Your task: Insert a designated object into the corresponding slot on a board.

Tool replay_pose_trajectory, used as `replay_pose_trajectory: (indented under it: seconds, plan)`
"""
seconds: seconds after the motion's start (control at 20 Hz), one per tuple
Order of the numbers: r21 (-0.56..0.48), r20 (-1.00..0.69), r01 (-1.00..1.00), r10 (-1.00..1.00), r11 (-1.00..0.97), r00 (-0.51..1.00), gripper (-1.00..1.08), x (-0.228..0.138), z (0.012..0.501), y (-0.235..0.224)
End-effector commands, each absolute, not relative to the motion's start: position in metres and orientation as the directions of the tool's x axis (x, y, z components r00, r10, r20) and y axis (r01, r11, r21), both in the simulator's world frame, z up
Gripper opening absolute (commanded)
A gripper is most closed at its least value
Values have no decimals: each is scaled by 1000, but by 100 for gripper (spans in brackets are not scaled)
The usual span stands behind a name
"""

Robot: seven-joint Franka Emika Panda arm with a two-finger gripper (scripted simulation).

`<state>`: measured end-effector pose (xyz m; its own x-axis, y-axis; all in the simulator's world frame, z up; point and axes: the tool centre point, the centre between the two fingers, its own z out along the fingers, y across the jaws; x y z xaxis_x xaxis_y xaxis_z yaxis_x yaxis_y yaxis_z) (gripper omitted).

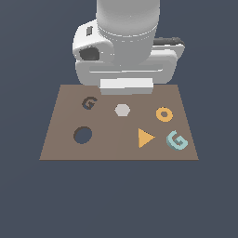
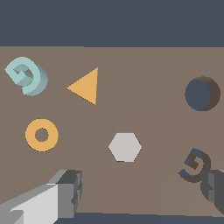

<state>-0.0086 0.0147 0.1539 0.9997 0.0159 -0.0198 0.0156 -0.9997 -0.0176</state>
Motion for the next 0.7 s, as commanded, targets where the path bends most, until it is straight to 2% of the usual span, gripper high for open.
replay_pose_trajectory:
  seconds: [0.0,0.65]
  plan:
    - [-18,-20,16,16,-1000,1000,100,-9,154,15]
    - [-16,-15,138,139,-990,990,100,19,133,40]
